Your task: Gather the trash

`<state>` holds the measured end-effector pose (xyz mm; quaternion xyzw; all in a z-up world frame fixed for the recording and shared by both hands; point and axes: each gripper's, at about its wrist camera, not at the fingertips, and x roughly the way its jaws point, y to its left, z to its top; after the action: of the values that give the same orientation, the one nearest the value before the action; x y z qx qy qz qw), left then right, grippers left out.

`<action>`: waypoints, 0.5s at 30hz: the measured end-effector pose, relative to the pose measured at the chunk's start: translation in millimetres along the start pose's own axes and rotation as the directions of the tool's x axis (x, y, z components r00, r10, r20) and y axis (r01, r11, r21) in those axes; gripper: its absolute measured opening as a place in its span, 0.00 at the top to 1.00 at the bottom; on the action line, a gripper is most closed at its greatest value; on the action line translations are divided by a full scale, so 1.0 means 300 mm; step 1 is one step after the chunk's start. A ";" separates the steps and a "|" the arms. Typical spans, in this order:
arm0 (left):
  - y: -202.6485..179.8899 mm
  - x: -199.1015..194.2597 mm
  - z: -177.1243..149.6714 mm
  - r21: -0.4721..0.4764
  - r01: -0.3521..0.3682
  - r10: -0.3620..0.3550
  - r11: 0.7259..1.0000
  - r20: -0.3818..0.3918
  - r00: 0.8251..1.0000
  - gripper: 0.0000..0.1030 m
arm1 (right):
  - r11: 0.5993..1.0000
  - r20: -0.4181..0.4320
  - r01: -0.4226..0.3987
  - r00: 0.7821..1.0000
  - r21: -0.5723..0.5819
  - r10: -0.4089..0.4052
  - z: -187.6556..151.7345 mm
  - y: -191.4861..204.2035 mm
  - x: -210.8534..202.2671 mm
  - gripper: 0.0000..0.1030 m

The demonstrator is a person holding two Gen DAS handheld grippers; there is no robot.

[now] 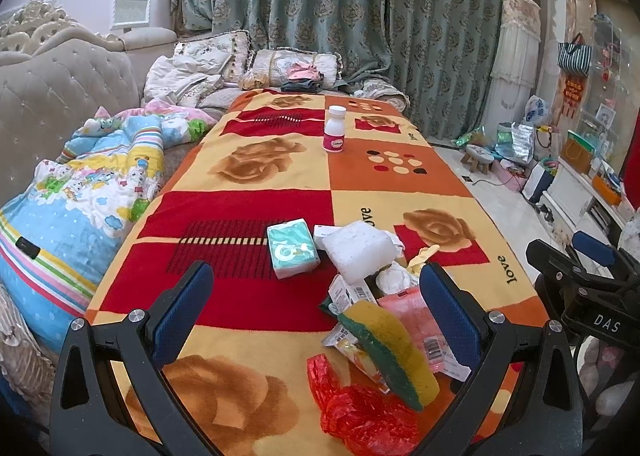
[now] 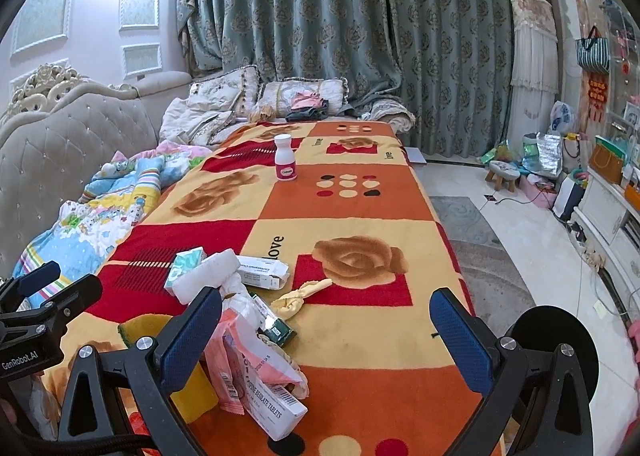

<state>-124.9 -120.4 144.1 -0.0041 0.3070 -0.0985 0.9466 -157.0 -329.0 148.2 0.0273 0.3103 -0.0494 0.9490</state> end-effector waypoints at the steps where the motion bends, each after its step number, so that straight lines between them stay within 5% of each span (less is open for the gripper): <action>1: -0.001 0.000 -0.001 -0.001 0.000 0.000 1.000 0.000 1.000 0.01 | 1.000 0.000 0.001 1.000 -0.001 -0.001 -0.001 0.000 0.000 0.00; 15: -0.017 0.004 -0.011 0.002 0.003 -0.003 1.000 -0.002 1.000 0.01 | 1.000 -0.007 0.001 1.000 -0.002 -0.001 -0.003 -0.004 0.006 0.00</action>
<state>-126.9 -125.6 141.1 -0.0036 0.3077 -0.1004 0.9462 -156.3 -330.4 146.5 0.0264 0.3136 -0.0494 0.9479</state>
